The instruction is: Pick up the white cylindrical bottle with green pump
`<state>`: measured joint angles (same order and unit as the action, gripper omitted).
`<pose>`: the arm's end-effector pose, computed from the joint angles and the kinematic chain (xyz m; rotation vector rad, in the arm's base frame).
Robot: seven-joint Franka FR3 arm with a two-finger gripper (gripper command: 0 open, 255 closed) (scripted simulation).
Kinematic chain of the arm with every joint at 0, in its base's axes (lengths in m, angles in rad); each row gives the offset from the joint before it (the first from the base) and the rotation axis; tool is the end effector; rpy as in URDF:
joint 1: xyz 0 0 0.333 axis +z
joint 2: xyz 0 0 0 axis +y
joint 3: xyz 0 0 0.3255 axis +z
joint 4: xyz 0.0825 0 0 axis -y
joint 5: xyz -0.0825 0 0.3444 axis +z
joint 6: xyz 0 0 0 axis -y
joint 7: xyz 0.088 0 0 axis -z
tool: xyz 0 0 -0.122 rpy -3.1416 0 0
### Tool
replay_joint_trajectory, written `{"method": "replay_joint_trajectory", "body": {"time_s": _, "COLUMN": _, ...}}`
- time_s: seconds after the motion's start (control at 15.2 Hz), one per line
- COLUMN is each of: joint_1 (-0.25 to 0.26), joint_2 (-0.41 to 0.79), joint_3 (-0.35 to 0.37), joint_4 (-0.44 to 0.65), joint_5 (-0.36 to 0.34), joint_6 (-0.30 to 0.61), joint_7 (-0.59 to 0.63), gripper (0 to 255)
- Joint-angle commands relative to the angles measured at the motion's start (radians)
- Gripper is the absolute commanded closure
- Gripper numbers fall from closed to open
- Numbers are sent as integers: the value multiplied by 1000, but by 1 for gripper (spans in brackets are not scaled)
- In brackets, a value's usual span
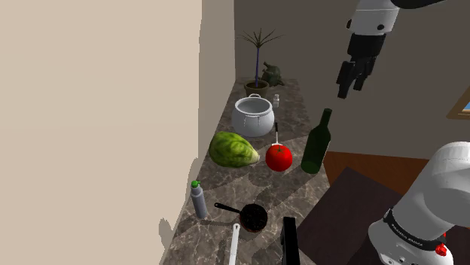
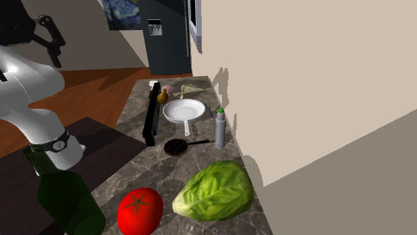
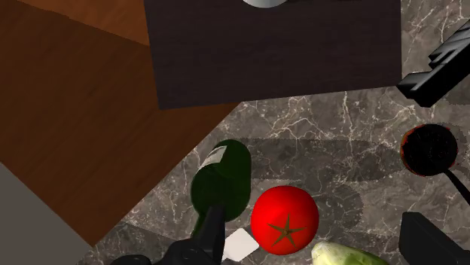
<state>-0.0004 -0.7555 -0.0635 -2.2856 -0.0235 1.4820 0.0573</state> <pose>0.2590 -0.0266 0.5963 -3.1166 0.1628 0.0768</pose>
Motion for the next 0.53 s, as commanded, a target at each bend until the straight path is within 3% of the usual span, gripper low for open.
{"method": "replay_joint_trajectory", "body": {"time_s": 0.0, "joint_1": 0, "joint_2": 0, "joint_3": 0, "joint_4": 0, "joint_5": 0, "joint_6": 0, "joint_7": 0, "gripper": 0}}
{"method": "replay_joint_trajectory", "body": {"time_s": 0.46, "joint_1": 44, "joint_2": 98, "joint_3": 127, "joint_4": -38, "joint_5": 88, "joint_6": 133, "joint_7": 152, "gripper": 0}}
